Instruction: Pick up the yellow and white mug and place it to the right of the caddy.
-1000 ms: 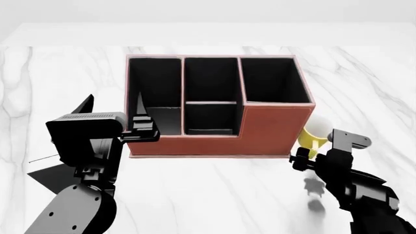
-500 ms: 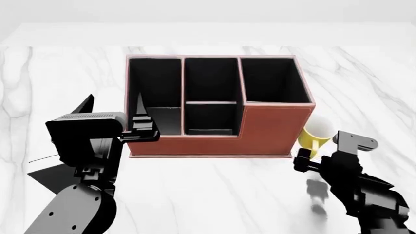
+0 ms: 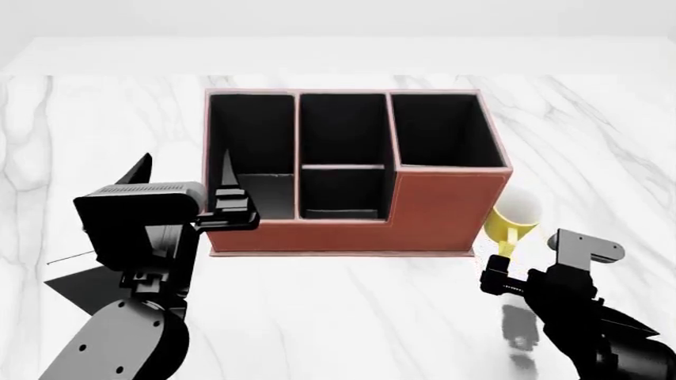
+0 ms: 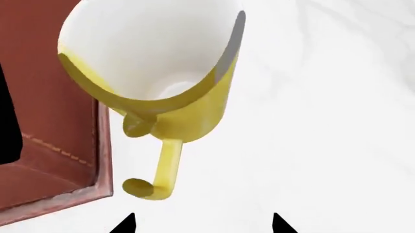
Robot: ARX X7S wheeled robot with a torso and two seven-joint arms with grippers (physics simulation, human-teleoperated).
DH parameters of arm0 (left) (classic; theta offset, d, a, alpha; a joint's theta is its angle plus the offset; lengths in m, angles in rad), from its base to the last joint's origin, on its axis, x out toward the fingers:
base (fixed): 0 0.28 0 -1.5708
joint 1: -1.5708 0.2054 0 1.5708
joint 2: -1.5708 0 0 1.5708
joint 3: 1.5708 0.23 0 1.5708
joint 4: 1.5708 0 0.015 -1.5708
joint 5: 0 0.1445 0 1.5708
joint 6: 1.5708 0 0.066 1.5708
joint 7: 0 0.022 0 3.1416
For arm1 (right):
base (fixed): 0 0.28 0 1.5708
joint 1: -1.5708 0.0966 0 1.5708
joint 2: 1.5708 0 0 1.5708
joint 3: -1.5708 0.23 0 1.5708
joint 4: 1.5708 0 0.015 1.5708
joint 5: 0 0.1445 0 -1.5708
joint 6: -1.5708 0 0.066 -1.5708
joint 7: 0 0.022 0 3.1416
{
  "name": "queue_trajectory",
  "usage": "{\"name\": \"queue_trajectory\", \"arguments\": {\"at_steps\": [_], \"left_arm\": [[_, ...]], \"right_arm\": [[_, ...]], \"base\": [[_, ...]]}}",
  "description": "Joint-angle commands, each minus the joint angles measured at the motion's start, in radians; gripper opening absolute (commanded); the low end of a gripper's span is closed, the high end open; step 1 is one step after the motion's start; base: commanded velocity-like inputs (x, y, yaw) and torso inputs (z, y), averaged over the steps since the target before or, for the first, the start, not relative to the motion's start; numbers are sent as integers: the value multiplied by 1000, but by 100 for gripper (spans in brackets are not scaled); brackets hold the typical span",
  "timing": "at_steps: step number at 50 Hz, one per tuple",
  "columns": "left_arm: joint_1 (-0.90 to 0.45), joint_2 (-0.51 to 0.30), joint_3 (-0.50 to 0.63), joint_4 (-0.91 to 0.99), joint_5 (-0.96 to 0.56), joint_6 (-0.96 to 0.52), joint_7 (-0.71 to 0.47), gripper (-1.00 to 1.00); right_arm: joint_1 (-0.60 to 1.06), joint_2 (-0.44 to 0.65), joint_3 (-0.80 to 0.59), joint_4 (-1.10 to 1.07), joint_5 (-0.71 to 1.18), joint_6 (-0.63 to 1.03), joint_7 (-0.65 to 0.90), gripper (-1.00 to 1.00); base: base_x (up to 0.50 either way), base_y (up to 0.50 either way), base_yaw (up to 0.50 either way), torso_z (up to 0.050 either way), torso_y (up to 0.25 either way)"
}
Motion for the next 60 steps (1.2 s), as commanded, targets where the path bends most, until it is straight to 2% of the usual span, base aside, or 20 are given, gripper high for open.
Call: {"name": "queue_trajectory", "arguments": {"at_steps": [1,15,39,50,60], "left_arm": [[-1,-1,3,-3,0,4,0,100],[2,-7,0,13,-9,-2,-7,100],[3,-15,-9,23,-28,-6,-13,100],[2,-18,-9,27,-32,-7,-15,100],[2,-20,-7,26,-31,-3,-15,100]], "right_arm": [[-109,17,37,-165,49,15,28,100],[-273,48,102,-464,134,58,104,100],[-385,43,129,-816,175,56,215,100],[-373,45,107,-886,163,67,248,100],[-428,31,112,-931,140,-3,237,100]], "base": [[0,0,0,0,0],[0,0,0,0,0],[0,0,0,0,0],[0,0,0,0,0],[0,0,0,0,0]]}}
